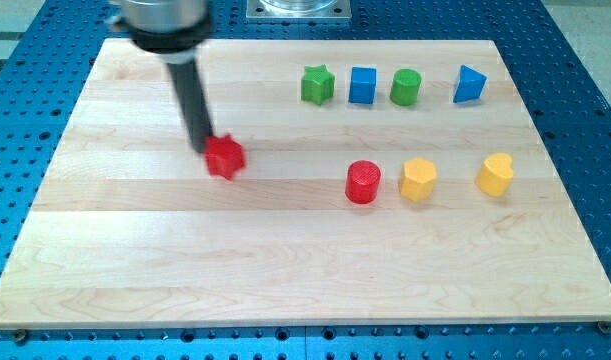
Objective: Move the red star horizontally to the red circle
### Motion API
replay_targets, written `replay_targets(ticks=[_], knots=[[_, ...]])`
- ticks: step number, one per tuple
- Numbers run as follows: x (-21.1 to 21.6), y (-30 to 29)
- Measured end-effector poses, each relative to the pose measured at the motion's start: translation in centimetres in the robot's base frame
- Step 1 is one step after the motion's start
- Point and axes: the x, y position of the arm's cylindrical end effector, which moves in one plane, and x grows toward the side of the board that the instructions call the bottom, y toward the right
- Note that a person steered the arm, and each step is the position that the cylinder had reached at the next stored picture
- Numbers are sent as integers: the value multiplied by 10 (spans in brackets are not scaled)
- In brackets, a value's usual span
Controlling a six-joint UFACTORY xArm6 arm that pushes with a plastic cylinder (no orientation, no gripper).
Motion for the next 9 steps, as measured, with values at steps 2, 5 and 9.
replay_targets(ticks=[2,5,9], knots=[[-14,-37],[10,39],[42,39]])
